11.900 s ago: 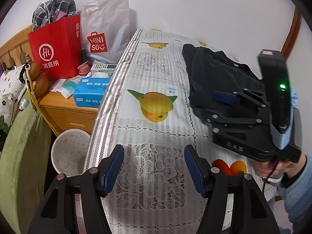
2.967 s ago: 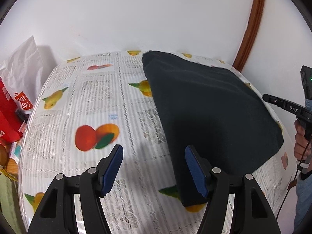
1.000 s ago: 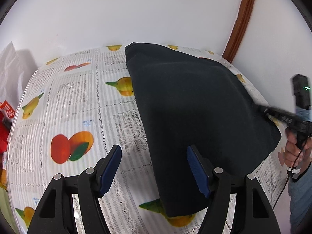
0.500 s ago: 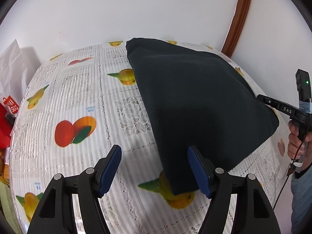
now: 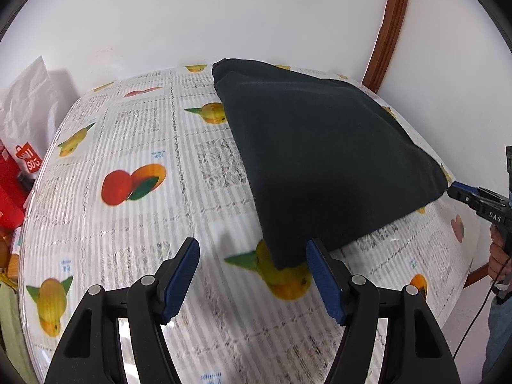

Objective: Fold small clothes

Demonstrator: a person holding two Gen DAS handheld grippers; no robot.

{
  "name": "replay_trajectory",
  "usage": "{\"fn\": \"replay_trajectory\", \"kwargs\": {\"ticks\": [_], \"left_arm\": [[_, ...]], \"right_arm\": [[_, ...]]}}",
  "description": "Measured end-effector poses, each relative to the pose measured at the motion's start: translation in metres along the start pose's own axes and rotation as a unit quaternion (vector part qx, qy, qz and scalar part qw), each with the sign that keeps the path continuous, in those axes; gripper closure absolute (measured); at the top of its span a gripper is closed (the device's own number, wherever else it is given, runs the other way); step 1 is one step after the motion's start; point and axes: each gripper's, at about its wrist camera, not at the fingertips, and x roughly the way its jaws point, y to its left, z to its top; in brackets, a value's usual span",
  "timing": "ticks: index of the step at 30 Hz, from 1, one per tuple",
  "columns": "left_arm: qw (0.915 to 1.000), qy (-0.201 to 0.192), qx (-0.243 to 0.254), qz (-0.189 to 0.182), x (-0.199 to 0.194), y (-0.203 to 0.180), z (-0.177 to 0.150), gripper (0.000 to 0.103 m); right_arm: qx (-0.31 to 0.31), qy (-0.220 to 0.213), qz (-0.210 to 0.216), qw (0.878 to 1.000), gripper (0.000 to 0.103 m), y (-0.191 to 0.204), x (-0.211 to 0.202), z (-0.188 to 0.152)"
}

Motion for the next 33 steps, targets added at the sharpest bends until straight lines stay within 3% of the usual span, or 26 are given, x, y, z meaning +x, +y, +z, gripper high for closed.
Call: {"fn": "replay_trajectory", "kwargs": {"ticks": [6, 10, 13, 16, 17, 21, 27, 30, 33], "left_arm": [[0.9998, 0.021, 0.002, -0.001, 0.004, 0.000, -0.017, 0.036], [0.9995, 0.032, 0.005, -0.003, 0.014, -0.007, -0.020, 0.037], [0.9994, 0.032, 0.011, -0.005, 0.020, -0.012, -0.017, 0.039], [0.9989, 0.040, 0.020, -0.014, 0.029, -0.017, -0.012, 0.051], [0.9990, 0.036, 0.024, -0.008, 0.031, -0.019, -0.010, 0.061], [0.9987, 0.041, 0.024, -0.020, 0.040, -0.019, 0.000, 0.075], [0.9985, 0.049, 0.011, -0.023, 0.047, -0.013, 0.010, 0.075], [0.9986, 0.045, 0.006, -0.029, 0.047, -0.010, 0.009, 0.069], [0.9991, 0.031, 0.007, -0.028, 0.044, -0.013, 0.006, 0.068]], "right_arm": [[-0.019, 0.019, 0.016, 1.000, 0.066, 0.014, 0.016, -0.019], [-0.028, 0.009, 0.029, 0.999, 0.066, 0.028, 0.033, -0.017], [-0.031, -0.004, 0.026, 0.999, 0.075, 0.032, 0.041, -0.010], [-0.029, -0.003, 0.024, 0.999, 0.083, 0.029, 0.050, -0.003], [-0.028, -0.006, 0.023, 0.999, 0.086, 0.029, 0.052, -0.002], [-0.027, -0.010, 0.022, 0.999, 0.088, 0.027, 0.062, 0.010], [-0.010, -0.008, 0.027, 1.000, 0.083, 0.026, 0.077, 0.031], [-0.024, 0.002, 0.043, 0.999, 0.081, 0.021, 0.063, 0.028], [-0.062, -0.026, 0.043, 0.997, 0.077, 0.024, 0.037, 0.024]]}}
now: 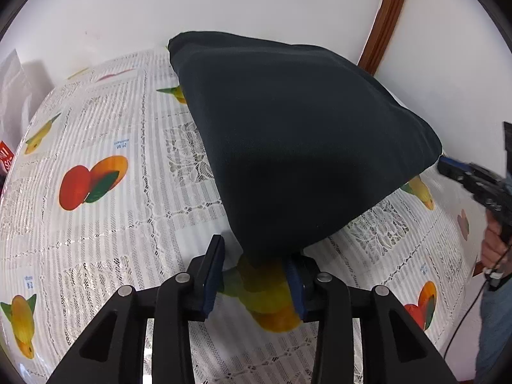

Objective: Fold small clothes

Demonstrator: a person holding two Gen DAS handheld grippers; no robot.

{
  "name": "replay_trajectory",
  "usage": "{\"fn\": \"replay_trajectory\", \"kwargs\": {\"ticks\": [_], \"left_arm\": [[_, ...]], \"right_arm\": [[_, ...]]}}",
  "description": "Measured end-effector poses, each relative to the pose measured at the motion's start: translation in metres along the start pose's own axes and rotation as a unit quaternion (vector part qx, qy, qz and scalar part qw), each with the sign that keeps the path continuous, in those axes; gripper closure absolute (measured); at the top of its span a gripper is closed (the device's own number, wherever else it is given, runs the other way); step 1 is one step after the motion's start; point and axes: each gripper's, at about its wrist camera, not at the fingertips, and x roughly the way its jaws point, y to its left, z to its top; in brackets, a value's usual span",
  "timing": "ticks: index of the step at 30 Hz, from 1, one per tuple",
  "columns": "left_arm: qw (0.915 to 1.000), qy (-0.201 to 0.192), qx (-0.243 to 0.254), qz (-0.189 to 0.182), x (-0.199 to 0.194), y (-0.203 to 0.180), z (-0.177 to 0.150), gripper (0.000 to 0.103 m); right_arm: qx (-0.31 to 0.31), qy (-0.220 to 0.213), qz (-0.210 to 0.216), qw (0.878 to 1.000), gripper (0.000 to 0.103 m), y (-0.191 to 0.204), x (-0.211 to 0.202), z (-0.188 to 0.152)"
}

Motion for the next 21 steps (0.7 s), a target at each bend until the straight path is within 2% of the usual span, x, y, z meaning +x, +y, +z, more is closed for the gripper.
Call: {"fn": "replay_trajectory", "kwargs": {"ticks": [1, 6, 12, 17, 18, 19, 20, 21], "left_arm": [[1.0000, -0.003, -0.001, -0.001, -0.001, -0.001, -0.001, 0.068], [0.9997, -0.022, -0.002, 0.013, -0.011, -0.005, -0.006, 0.068], [0.9996, -0.021, -0.012, 0.015, -0.003, -0.005, -0.004, 0.068], [0.9989, -0.037, 0.007, 0.028, 0.006, -0.013, 0.001, 0.067], [0.9988, -0.038, 0.009, 0.028, 0.007, -0.013, 0.001, 0.068], [0.9987, -0.041, 0.011, 0.028, 0.007, -0.013, 0.000, 0.068], [0.9987, -0.042, 0.012, 0.026, 0.007, -0.012, 0.000, 0.069], [0.9987, -0.043, 0.010, 0.025, 0.006, -0.011, -0.001, 0.070]], "right_arm": [[-0.008, -0.009, -0.001, 1.000, 0.073, 0.001, -0.007, 0.002], [-0.009, -0.027, -0.002, 1.000, 0.073, 0.004, -0.010, 0.026], [0.049, -0.018, 0.003, 0.999, 0.073, -0.004, 0.031, 0.055], [0.076, -0.013, 0.017, 0.997, 0.073, -0.003, 0.060, 0.078], [0.080, -0.007, 0.015, 0.997, 0.075, -0.003, 0.065, 0.081], [0.084, -0.002, 0.014, 0.996, 0.084, -0.003, 0.071, 0.084], [0.084, 0.000, 0.017, 0.996, 0.099, -0.001, 0.076, 0.087], [0.075, -0.002, 0.023, 0.997, 0.099, 0.001, 0.077, 0.089]]}}
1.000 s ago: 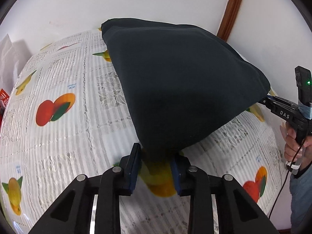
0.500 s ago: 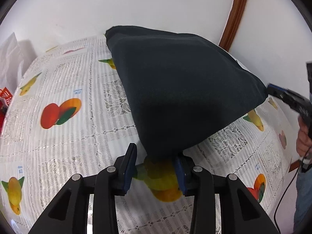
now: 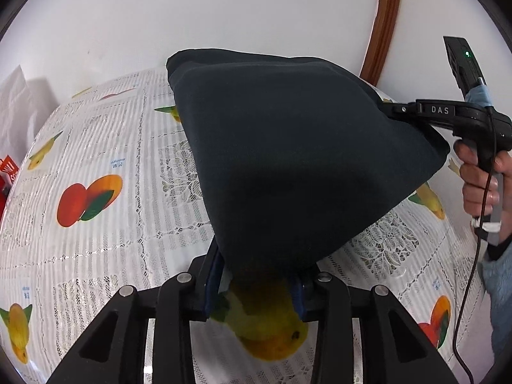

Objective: Fold small clothes

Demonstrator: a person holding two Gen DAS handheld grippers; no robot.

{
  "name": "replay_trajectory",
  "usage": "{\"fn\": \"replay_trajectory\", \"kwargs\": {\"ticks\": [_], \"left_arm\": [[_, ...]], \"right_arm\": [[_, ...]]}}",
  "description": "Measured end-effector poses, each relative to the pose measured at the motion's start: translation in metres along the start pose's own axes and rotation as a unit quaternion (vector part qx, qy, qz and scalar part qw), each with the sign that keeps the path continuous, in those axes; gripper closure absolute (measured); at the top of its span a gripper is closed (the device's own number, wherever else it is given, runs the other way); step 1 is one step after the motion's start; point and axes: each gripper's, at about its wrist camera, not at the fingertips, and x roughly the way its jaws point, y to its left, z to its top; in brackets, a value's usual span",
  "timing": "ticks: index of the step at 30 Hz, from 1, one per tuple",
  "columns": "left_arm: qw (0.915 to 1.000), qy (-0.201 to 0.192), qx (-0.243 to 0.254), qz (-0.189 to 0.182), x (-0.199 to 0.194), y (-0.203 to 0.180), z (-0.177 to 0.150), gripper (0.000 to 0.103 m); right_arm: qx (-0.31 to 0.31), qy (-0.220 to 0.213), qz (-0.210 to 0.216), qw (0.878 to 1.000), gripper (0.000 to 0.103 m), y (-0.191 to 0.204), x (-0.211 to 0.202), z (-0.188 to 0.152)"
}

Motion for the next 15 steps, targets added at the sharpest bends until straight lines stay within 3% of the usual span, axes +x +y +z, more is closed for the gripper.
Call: {"fn": "replay_trajectory", "kwargs": {"ticks": [2, 5, 7, 11, 15], "left_arm": [[1.0000, 0.002, -0.008, -0.003, 0.000, 0.002, 0.000, 0.071], [0.9999, 0.011, -0.009, -0.003, 0.001, 0.000, 0.002, 0.075], [0.9999, 0.012, -0.009, -0.006, 0.001, 0.000, 0.002, 0.077], [0.9998, 0.013, -0.014, -0.011, 0.001, 0.002, 0.002, 0.077], [0.9997, 0.015, -0.016, -0.011, 0.002, 0.004, 0.003, 0.077]], "right_arm": [[-0.015, -0.042, 0.005, 0.999, 0.100, 0.002, -0.014, 0.002], [0.012, -0.111, 0.052, 0.992, 0.100, -0.015, -0.045, 0.001], [0.032, -0.108, 0.054, 0.992, 0.100, -0.023, -0.043, 0.001], [0.025, -0.051, 0.004, 0.998, 0.100, -0.021, -0.013, -0.005], [0.019, -0.035, -0.026, 0.999, 0.099, -0.019, -0.015, -0.013]]}}
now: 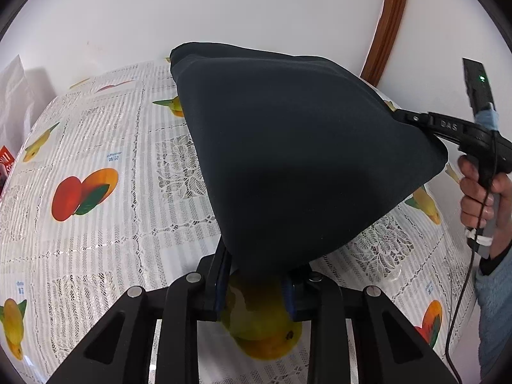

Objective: Fold small clothes

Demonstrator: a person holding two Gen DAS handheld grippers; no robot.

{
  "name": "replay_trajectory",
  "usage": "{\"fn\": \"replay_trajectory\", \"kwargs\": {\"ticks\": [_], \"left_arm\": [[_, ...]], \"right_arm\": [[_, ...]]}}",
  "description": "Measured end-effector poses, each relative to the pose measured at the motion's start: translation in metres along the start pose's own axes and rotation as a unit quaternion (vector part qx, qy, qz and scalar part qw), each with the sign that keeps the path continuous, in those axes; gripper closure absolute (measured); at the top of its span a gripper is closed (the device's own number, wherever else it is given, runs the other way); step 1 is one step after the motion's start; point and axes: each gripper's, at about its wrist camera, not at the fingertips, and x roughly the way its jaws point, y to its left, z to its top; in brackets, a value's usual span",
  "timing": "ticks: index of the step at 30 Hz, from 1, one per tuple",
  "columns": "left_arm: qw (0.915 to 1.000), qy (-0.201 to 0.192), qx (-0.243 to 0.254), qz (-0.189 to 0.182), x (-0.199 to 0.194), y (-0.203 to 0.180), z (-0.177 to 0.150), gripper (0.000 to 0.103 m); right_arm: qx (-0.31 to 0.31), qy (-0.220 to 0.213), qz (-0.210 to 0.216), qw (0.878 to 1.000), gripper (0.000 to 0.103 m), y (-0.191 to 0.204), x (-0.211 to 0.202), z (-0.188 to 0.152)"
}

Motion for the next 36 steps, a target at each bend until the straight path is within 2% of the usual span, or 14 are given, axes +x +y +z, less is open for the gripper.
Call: {"fn": "replay_trajectory", "kwargs": {"ticks": [4, 5, 10, 16, 19, 24, 28, 30, 31, 36], "left_arm": [[1.0000, 0.007, 0.001, 0.000, 0.004, 0.001, 0.003, 0.076], [0.9999, 0.009, -0.005, -0.003, 0.004, 0.002, 0.004, 0.076], [0.9996, 0.020, -0.021, 0.002, 0.004, 0.002, 0.005, 0.075], [0.9995, 0.022, -0.019, 0.009, -0.010, -0.002, -0.002, 0.075], [0.9997, 0.011, -0.022, 0.008, -0.026, -0.002, -0.005, 0.075], [0.9997, -0.018, -0.017, 0.000, -0.052, 0.001, -0.009, 0.060], [0.9995, -0.028, -0.008, 0.011, -0.060, 0.000, -0.004, 0.060], [0.9993, -0.032, -0.013, 0.012, -0.060, 0.002, 0.001, 0.060], [0.9993, -0.032, -0.015, 0.011, -0.059, 0.002, 0.004, 0.060], [0.9993, -0.027, -0.017, 0.017, -0.045, -0.001, 0.021, 0.060]], "right_arm": [[-0.018, 0.002, -0.040, 0.999, 0.099, -0.002, -0.020, -0.010], [-0.014, 0.003, -0.045, 0.999, 0.095, -0.004, -0.024, -0.013], [0.003, 0.015, -0.049, 0.999, 0.094, -0.017, -0.050, -0.040], [-0.017, 0.046, -0.067, 0.997, 0.078, -0.023, -0.064, -0.066], [-0.023, 0.062, -0.057, 0.996, 0.076, -0.021, -0.060, -0.075], [-0.033, 0.055, -0.026, 0.998, 0.076, -0.005, -0.050, -0.076], [-0.037, 0.053, -0.017, 0.998, 0.076, 0.008, -0.036, -0.070], [-0.025, 0.060, -0.019, 0.998, 0.084, 0.010, -0.027, -0.069], [-0.013, 0.059, -0.011, 0.998, 0.092, 0.012, -0.024, -0.069], [-0.031, 0.057, -0.013, 0.998, 0.095, 0.028, -0.019, -0.074]]}}
